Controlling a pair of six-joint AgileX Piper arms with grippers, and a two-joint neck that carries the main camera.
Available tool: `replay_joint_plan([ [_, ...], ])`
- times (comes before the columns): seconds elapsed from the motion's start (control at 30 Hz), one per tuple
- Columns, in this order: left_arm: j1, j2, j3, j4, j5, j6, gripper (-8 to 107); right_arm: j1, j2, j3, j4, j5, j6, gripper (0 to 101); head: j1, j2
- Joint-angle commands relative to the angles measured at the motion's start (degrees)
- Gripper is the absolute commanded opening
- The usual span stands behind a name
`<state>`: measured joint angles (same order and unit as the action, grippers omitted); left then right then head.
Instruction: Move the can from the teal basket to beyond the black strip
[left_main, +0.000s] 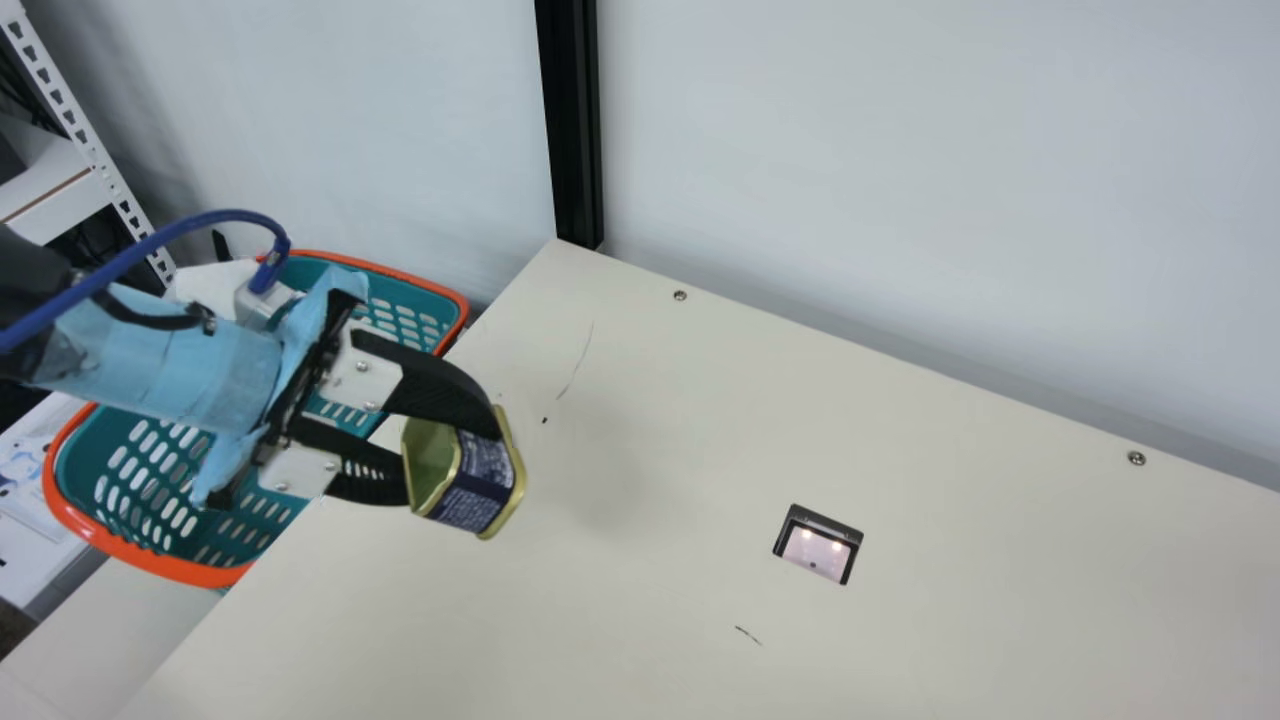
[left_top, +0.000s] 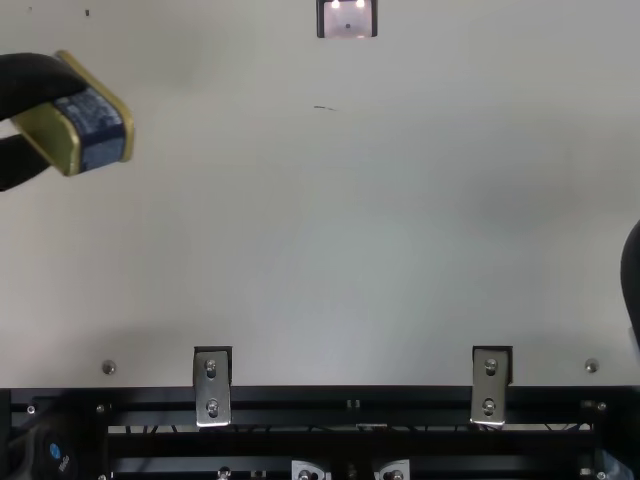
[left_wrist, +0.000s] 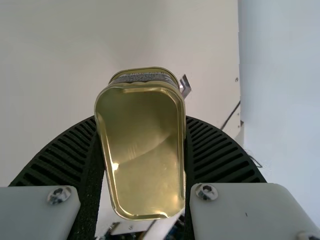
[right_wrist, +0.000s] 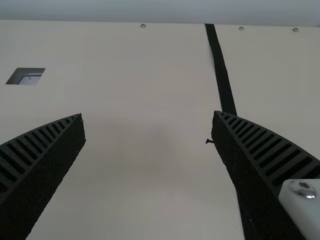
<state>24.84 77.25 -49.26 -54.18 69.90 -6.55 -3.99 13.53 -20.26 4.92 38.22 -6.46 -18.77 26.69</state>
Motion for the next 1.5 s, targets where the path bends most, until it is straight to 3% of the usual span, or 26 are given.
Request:
replay_joint_plan([
  [0.0,-0.38,0.3,0.43,-2.96,0.0,-1.32,10,0.0,0.0,0.0,0.0,0.0,0.0,101,-2.0,0.86],
  [1.23,-0.21,0.37,0.63,-4.12,-0.11,-2.19,10,0.0,0.0,0.0,0.0,0.0,0.0,101,-1.97,0.51],
  [1.47,-3.37,-1.4,-0.16,-3.91,-3.67,2.05,10,0.0,0.0,0.0,0.0,0.0,0.0,101,-1.77,-3.99],
])
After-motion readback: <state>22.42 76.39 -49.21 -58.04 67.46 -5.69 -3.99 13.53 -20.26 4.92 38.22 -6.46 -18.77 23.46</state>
